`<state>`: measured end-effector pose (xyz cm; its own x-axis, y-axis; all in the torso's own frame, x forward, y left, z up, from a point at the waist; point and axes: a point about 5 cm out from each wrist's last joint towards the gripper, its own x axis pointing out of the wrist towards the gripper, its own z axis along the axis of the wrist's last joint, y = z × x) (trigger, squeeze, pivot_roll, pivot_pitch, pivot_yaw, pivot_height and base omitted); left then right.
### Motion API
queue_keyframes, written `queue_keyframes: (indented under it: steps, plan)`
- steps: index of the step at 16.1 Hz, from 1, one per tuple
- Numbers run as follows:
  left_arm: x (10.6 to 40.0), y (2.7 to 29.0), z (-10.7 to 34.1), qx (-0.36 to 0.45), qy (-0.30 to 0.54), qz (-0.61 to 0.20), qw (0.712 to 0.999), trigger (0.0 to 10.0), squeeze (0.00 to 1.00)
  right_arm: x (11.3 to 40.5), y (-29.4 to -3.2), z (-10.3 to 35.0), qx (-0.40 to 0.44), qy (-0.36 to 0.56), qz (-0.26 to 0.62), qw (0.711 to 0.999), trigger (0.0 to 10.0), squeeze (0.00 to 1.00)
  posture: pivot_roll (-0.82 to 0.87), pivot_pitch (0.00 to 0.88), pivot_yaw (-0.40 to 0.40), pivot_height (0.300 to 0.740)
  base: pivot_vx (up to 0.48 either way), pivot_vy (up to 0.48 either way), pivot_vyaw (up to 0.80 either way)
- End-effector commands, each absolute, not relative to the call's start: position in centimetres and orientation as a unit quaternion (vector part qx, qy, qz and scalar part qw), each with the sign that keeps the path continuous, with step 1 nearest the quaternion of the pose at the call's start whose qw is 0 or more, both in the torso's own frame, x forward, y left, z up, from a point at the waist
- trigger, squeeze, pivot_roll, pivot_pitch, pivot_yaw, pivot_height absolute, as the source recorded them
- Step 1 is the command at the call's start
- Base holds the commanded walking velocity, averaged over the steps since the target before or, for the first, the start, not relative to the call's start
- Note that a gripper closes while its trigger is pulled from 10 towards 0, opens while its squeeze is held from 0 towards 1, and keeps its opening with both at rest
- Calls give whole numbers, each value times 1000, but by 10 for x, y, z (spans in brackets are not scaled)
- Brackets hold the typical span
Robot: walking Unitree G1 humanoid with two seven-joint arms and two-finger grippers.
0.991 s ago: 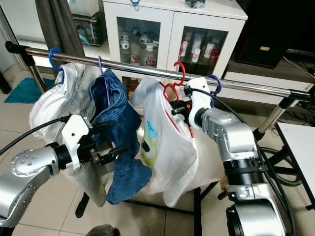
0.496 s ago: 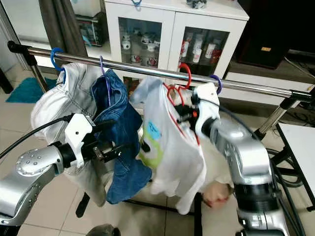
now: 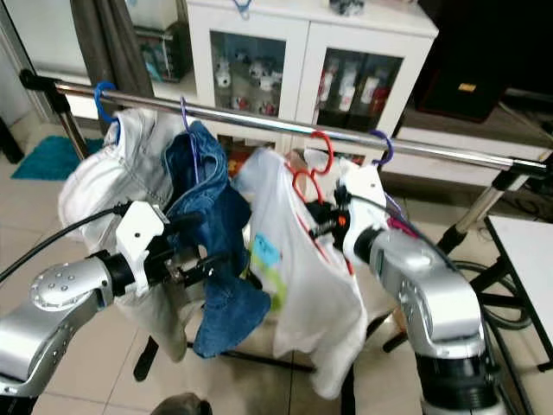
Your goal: Hang hanger
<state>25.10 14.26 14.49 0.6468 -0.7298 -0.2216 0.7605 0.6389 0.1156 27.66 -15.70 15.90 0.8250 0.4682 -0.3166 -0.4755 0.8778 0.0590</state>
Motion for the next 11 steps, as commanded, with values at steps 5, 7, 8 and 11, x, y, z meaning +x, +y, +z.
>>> queue_keyframes:
  steps: [5, 7, 8, 11]
  plan:
    - [254, 142, 144, 101, 79, -409, 904, 10000, 0, 264, -157, 152, 17, 154, 208, 966, 0, 0, 72, 0, -38, 740, -107, 0, 0]
    - [254, 144, 144, 99, 80, -406, 905, 10000, 0, 259, -151, 154, 37, 103, 188, 976, 0, 0, 62, 0, -32, 740, -266, 0, 0]
    - [254, 144, 144, 98, 81, -406, 905, 10000, 0, 256, -150, 151, 42, 101, 180, 978, 0, 0, 60, 0, -30, 740, -255, 0, 0]
    - [254, 142, 143, 97, 82, -410, 903, 10000, 0, 250, -152, 145, 27, 102, 170, 980, 0, 0, 54, 0, -27, 740, -249, 0, 0]
